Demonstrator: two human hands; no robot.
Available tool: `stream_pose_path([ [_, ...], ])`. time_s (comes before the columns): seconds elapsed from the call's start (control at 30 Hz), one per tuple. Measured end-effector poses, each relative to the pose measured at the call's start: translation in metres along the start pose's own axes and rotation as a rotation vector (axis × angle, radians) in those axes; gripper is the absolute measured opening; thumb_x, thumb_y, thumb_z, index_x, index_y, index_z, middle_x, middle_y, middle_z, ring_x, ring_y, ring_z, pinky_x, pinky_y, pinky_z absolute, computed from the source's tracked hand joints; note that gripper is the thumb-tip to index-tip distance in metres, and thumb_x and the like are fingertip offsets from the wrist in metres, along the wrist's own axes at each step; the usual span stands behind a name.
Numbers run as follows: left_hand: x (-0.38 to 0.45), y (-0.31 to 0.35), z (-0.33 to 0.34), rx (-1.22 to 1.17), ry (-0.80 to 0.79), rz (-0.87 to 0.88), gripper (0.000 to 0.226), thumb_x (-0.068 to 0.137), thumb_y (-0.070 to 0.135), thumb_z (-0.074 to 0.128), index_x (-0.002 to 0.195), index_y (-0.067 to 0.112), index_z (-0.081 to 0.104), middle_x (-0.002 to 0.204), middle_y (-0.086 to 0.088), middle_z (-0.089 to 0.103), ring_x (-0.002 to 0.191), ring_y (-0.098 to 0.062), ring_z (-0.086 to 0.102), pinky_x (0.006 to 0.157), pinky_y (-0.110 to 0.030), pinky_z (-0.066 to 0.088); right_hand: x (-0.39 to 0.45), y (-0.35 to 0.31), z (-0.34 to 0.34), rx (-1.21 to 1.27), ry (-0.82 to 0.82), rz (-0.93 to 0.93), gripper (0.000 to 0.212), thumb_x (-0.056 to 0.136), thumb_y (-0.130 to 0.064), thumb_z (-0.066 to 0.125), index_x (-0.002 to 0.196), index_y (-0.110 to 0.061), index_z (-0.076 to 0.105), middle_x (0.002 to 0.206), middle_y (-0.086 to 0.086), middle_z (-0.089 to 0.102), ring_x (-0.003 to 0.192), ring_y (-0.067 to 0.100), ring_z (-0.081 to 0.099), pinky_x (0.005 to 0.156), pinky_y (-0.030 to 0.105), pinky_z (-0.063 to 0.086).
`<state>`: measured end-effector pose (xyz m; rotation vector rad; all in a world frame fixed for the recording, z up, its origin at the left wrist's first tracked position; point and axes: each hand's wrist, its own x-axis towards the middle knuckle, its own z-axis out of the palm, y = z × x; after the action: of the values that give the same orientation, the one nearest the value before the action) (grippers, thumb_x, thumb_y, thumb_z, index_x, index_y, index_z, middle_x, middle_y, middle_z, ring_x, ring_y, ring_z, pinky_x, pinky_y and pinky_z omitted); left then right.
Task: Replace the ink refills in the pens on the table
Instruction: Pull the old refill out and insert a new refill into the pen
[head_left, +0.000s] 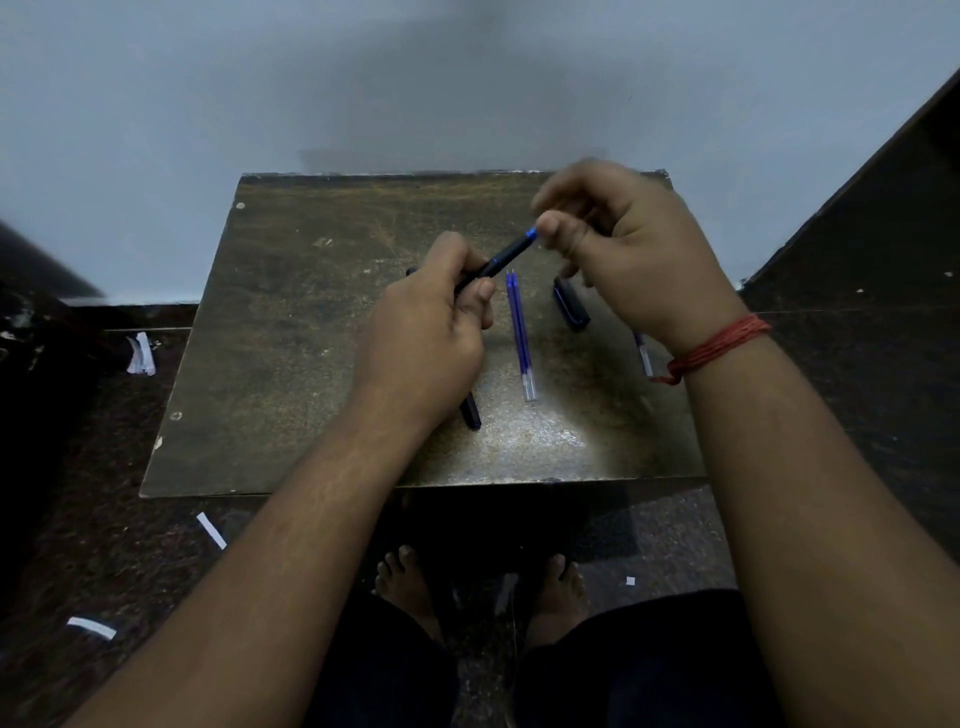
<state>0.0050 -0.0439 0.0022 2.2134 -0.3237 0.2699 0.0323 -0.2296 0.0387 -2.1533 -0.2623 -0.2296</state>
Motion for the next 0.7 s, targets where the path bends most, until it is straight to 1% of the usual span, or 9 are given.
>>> stream_pose_path([
  [0.03,0.0,-0.001,0.0,-0.011,0.002,-0.016,0.003,0.097,0.018,0.052,0.096,0.021,0.053,0.074,0.01,0.066,0.072,-0.011,0.064,0.065,-0.039,0.053,0.001,0.003,-0.005,0.012,0.068,0.042,0.004,0.095,-0.019,0.063,0.099,-0.018,0.066,0.08,-0.005,0.063,0.065,0.009,0.06,0.057,0.016,0.048],
  [0.1,0.001,-0.005,-0.001,-0.027,0.009,-0.044,0.002,0.098,0.018,0.052,0.098,0.019,0.053,0.075,0.009,0.066,0.072,-0.009,0.064,0.067,-0.036,0.053,0.003,0.01,-0.014,-0.143,0.144,0.102,0.001,0.095,-0.021,0.064,0.094,-0.021,0.064,0.078,-0.012,0.058,0.069,0.002,0.054,0.063,0.01,0.042],
  [0.13,0.001,-0.005,-0.002,-0.028,0.017,-0.055,0.002,0.099,0.018,0.052,0.099,0.019,0.053,0.075,0.009,0.066,0.071,-0.008,0.063,0.066,-0.036,0.053,0.002,0.014,-0.017,-0.263,0.117,0.135,0.004,0.095,-0.024,0.065,0.092,-0.022,0.063,0.078,-0.013,0.057,0.071,0.002,0.053,0.064,0.011,0.04],
  [0.23,0.002,-0.006,-0.002,-0.032,0.028,-0.082,0.002,0.099,0.019,0.052,0.099,0.019,0.054,0.075,0.009,0.066,0.071,-0.009,0.063,0.067,-0.037,0.054,-0.001,0.021,-0.015,-0.512,-0.081,0.256,0.014,0.094,-0.034,0.065,0.088,-0.022,0.061,0.086,-0.006,0.059,0.084,0.014,0.055,0.072,0.025,0.039],
  [0.3,0.002,-0.005,-0.001,-0.033,0.025,-0.089,0.001,0.099,0.019,0.052,0.098,0.019,0.054,0.075,0.01,0.067,0.072,-0.01,0.064,0.068,-0.037,0.054,0.0,0.019,-0.007,-0.611,-0.189,0.32,0.024,0.092,-0.044,0.064,0.09,-0.021,0.061,0.09,-0.002,0.061,0.088,0.02,0.057,0.074,0.031,0.044],
  [0.37,0.002,-0.005,-0.001,-0.025,0.021,-0.085,0.001,0.099,0.019,0.052,0.098,0.02,0.053,0.075,0.01,0.067,0.072,-0.01,0.064,0.068,-0.037,0.054,0.001,0.015,0.001,-0.712,-0.272,0.346,0.031,0.09,-0.05,0.064,0.094,-0.019,0.061,0.093,0.003,0.063,0.088,0.023,0.057,0.072,0.032,0.045],
  [0.47,0.002,-0.006,-0.001,-0.018,0.018,-0.085,0.001,0.099,0.019,0.052,0.099,0.019,0.053,0.075,0.009,0.067,0.072,-0.009,0.064,0.069,-0.036,0.054,0.001,0.011,0.011,-0.805,-0.321,0.32,0.03,0.092,-0.045,0.063,0.096,-0.015,0.058,0.097,0.007,0.062,0.087,0.025,0.054,0.069,0.031,0.039],
  [0.57,0.002,-0.006,-0.001,-0.022,0.017,-0.099,0.001,0.099,0.02,0.053,0.099,0.02,0.054,0.075,0.01,0.067,0.073,-0.007,0.064,0.07,-0.034,0.053,0.0,0.01,0.01,-0.709,-0.248,0.302,0.023,0.092,-0.039,0.063,0.096,-0.016,0.058,0.095,0.004,0.064,0.087,0.023,0.057,0.069,0.032,0.043],
  [0.7,0.002,-0.006,-0.001,-0.028,-0.002,-0.104,0.002,0.099,0.019,0.052,0.098,0.021,0.053,0.075,0.01,0.066,0.072,-0.007,0.064,0.067,-0.03,0.05,0.002,0.01,0.004,-0.144,0.027,0.24,0.011,0.091,-0.024,0.067,0.097,-0.019,0.059,0.087,0.001,0.068,0.076,0.018,0.066,0.065,0.03,0.051],
])
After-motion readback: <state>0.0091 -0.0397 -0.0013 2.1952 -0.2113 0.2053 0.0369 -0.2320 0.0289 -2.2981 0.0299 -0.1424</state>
